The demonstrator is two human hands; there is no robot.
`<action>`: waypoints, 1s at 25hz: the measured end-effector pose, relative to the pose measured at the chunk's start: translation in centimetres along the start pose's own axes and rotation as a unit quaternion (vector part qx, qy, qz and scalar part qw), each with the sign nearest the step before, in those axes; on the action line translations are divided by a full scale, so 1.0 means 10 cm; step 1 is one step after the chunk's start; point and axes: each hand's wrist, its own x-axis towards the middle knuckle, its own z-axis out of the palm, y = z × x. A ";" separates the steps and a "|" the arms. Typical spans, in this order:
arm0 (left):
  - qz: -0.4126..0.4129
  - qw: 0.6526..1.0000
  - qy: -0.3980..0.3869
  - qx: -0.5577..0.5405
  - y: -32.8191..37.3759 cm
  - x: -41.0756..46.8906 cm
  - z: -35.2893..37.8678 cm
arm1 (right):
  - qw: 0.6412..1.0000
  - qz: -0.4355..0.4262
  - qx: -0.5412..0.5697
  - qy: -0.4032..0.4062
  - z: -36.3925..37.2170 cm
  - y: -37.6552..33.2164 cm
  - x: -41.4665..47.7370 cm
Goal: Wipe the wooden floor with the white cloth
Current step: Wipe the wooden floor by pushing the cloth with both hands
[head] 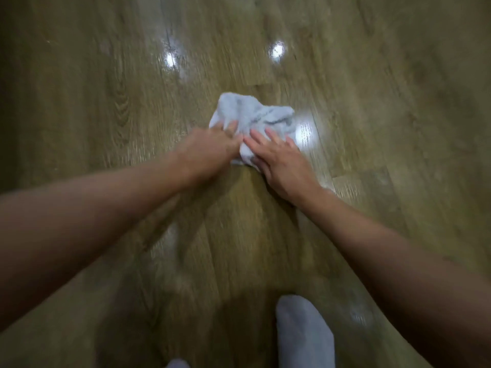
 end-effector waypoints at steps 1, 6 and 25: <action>0.003 1.000 -0.009 -0.003 -0.13 0.12 -0.07 | 1.000 0.005 0.002 0.002 -0.03 0.02 0.12; 0.054 0.997 -0.005 -0.047 0.25 0.09 0.03 | 0.999 0.037 0.002 0.017 0.07 0.13 -0.45; 0.191 0.961 0.059 -0.190 1.52 0.25 0.06 | 0.973 0.227 0.016 0.030 0.19 0.43 -1.82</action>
